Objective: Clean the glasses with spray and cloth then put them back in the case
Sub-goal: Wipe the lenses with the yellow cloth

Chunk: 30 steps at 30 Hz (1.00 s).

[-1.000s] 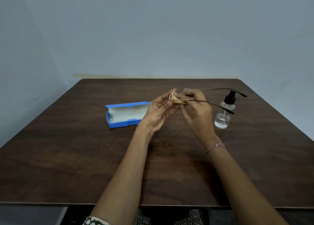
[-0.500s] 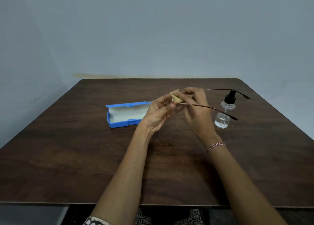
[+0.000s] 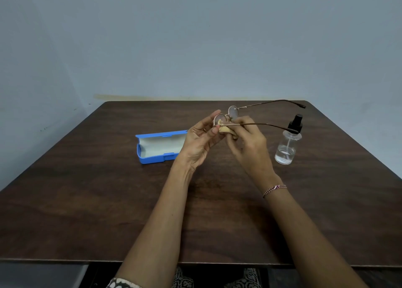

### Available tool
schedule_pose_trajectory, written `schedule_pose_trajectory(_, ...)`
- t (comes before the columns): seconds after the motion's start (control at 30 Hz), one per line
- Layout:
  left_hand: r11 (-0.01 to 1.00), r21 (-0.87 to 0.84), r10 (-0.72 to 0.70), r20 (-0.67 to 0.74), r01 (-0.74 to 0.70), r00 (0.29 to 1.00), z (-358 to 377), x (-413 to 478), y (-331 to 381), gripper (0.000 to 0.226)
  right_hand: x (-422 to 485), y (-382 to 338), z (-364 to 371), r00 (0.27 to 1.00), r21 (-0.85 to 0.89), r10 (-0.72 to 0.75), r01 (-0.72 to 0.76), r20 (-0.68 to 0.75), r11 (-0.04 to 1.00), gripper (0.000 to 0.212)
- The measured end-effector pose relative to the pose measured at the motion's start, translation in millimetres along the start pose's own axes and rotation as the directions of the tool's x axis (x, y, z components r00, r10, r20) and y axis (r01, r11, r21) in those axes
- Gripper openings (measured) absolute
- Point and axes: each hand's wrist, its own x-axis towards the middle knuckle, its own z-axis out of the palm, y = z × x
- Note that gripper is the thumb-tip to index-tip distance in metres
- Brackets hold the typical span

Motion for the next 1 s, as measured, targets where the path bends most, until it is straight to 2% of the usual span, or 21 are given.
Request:
schedule_pose_trajectory(0.17, 1.0, 0.019, -0.023, 0.017, 0.023, 1.0, 1, -1, -3, 0.054, 2, 2, 2, 1.0, -0.002, 0.02, -0.02, -0.013, 1.0, 0.038)
schedule_pose_trajectory(0.3, 1.0, 0.002, -0.001, 0.007, 0.001, 1.0, 1, -1, -2, 0.054, 1, -1, 3, 0.998, -0.026, 0.063, -0.063, -0.009, 0.998, 0.033)
schedule_pose_trajectory(0.43, 1.0, -0.009, 0.022, -0.026, -0.023, 0.999, -3, 1, 0, 0.058, 0, -3, 2, 0.999, -0.032, 0.044, -0.044, -0.003, 0.999, 0.023)
schedule_pose_trajectory(0.53, 1.0, -0.001, 0.012, -0.029, -0.012, 0.999, -3, 2, -1, 0.058, 0, -5, 4, 0.999, 0.016, 0.044, -0.045, 0.025, 0.999, 0.03)
schedule_pose_trajectory(0.67, 0.999, -0.032, 0.03, -0.051, -0.032, 0.998, -5, 2, 1, 0.06, 1, -10, 7, 0.998, 0.095, -0.037, 0.032, 0.051, 0.995, 0.032)
schedule_pose_trajectory(0.87, 0.995, -0.059, 0.075, -0.05, -0.078, 0.996, -7, 3, 2, 0.058, 0, -4, 3, 0.996, 0.029, -0.079, 0.078, 0.029, 0.997, 0.027)
schedule_pose_trajectory(1.0, 0.995, -0.059, 0.075, -0.059, -0.078, 0.995, -7, 3, 2, 0.057, 1, -2, 0, 0.999, 0.014, -0.031, 0.03, 0.011, 0.999, 0.028)
